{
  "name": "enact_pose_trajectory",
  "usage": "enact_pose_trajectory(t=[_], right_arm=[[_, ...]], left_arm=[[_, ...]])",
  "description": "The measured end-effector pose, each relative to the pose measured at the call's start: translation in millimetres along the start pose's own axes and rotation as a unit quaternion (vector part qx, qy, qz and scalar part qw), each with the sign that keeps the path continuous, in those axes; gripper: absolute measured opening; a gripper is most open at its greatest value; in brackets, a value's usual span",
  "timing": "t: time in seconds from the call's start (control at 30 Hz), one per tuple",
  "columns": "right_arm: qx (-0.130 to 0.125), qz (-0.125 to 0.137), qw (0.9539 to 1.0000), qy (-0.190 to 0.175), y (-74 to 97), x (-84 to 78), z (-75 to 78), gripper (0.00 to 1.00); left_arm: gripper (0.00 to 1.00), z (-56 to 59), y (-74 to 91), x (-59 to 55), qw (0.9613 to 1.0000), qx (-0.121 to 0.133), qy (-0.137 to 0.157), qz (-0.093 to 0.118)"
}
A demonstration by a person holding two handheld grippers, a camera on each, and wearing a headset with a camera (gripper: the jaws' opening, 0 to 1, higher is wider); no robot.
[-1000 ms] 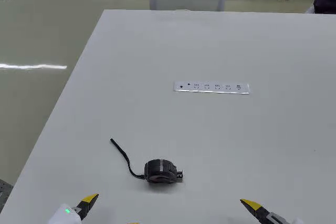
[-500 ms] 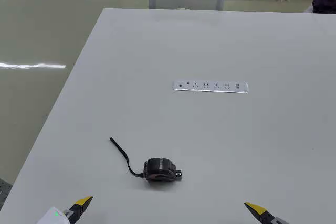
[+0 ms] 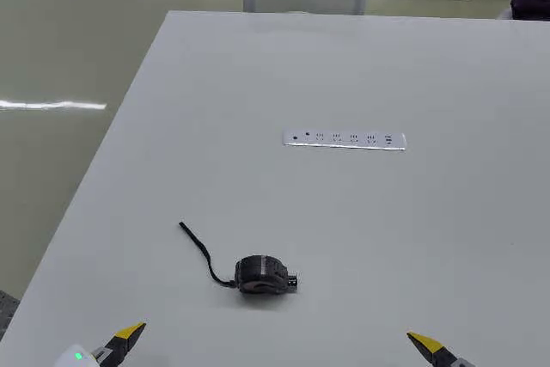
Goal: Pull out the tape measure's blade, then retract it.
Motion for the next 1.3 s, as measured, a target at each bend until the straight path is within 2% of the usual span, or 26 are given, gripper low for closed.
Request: enact_pose_trajectory(t=[0.6, 0.97, 1.3], right_arm=[[-0.006, 0.005, 0.9999, -0.007, 6.1, -1.4, -0.8, 0.67], [-0.007, 0.002, 0.9999, -0.008, 7.7, -2.6, -0.2, 0.67], [-0.009, -0.001, 0.9999, -0.007, 9.4, -1.9, -0.4, 0.67]], left_arm=[[0.85, -2.3, 1.3, 1.7, 1.0, 0.006, 0.005, 0.004], [0.85, -4.8, 3.5, -1.6, 0.9999, 0.009, 0.007, 0.002], [0.85, -1.6, 0.9, -0.7, 1.0, 0.004, 0.007, 0.003]])
Point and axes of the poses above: the centre of the closed fingertips' face, and the gripper's own axes: y roughly backward along the fingers, z roughly to its right, x roughly out of its top, the point moved 7 cm from there along y, roughly backward along the fingers, and after that the axes turned 6 degrees about z, right-handed, at the moved point
